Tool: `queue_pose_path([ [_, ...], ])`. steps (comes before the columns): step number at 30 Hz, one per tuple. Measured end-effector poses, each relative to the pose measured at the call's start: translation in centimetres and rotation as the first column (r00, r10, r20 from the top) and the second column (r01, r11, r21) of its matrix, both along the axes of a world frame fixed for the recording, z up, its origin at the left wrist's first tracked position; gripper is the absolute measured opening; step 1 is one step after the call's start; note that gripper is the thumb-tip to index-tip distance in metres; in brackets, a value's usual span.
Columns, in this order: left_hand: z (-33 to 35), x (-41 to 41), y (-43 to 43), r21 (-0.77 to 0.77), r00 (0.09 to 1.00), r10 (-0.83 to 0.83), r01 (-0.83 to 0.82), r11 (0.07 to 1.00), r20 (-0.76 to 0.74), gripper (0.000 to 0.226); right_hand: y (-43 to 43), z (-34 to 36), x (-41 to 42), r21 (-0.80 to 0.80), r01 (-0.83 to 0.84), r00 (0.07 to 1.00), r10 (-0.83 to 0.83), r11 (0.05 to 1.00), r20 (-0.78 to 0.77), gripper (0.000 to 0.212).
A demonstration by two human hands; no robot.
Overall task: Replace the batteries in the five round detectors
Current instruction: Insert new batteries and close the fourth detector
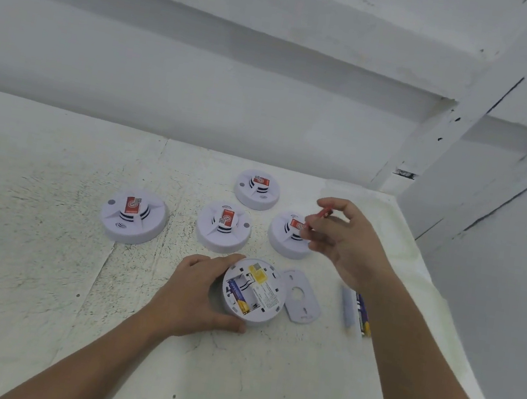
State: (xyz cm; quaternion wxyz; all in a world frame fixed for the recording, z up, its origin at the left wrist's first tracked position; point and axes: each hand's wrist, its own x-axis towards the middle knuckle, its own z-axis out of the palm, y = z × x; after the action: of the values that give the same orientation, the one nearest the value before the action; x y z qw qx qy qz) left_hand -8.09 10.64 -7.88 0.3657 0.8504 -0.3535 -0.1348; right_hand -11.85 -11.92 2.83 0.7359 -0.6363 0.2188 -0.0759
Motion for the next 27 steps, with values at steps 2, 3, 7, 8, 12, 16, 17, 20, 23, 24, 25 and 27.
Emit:
queue_pose_path([
  [2,-0.1,0.1,0.0,-0.003,1.000,-0.001,0.001,1.000,0.008,0.087,1.1,-0.7,-0.5,0.012,-0.054,0.998,0.055,0.998,-0.008,0.033],
  [3,-0.1,0.1,0.0,-0.005,1.000,-0.005,0.005,1.000,0.011,0.089,1.6,-1.1,-0.7,0.005,-0.089,0.996,0.090,0.996,-0.015,0.033],
  [7,-0.1,0.0,0.0,-0.009,0.999,-0.020,0.020,1.000,0.031,0.102,3.2,-2.4,-1.4,-0.104,-0.205,0.978,0.199,0.973,-0.059,0.029],
  [8,-0.2,0.0,0.0,-0.004,0.999,-0.020,0.020,1.000,0.034,0.106,3.5,-2.7,-1.5,-0.154,-0.225,0.974,0.217,0.962,-0.071,0.028],
  [12,-0.2,-0.1,-0.1,0.008,0.999,-0.021,0.021,1.000,0.049,0.114,4.6,-3.5,-1.8,-0.445,-0.293,0.956,0.259,0.846,-0.138,0.023],
  [16,0.0,-0.3,-0.1,-0.028,0.998,-0.022,0.023,0.999,0.060,0.113,5.4,-4.0,-1.9,-0.602,-0.317,0.948,0.270,0.733,-0.170,0.021],
  [17,0.0,-0.3,-0.1,-0.032,0.997,-0.024,0.026,0.999,0.068,0.114,5.5,-4.2,-2.0,-0.607,-0.318,0.947,0.271,0.728,-0.170,0.022],
  [20,0.1,-0.5,-0.2,-0.042,0.995,-0.025,0.029,0.999,0.094,0.112,5.8,-4.8,-2.2,-0.605,-0.334,0.942,0.284,0.722,-0.180,0.022],
  [23,0.4,-0.5,-0.3,-0.055,0.994,-0.008,0.013,0.998,0.105,0.101,6.0,-5.2,-2.4,-0.602,-0.330,0.942,0.291,0.727,-0.165,0.020],
  [24,0.3,-0.5,-0.3,-0.051,0.994,-0.005,0.010,0.999,0.112,0.099,6.0,-5.3,-2.5,-0.602,-0.328,0.943,0.289,0.728,-0.163,0.019],
  [25,0.2,-0.5,-0.4,-0.041,0.993,-0.002,0.007,0.999,0.115,0.098,5.9,-5.4,-2.5,-0.602,-0.327,0.943,0.289,0.728,-0.163,0.019],
  [27,0.0,-0.5,-0.3,-0.022,0.993,0.002,0.000,1.000,0.117,0.097,5.8,-5.6,-2.4,-0.612,-0.340,0.939,0.297,0.714,-0.175,0.021],
])
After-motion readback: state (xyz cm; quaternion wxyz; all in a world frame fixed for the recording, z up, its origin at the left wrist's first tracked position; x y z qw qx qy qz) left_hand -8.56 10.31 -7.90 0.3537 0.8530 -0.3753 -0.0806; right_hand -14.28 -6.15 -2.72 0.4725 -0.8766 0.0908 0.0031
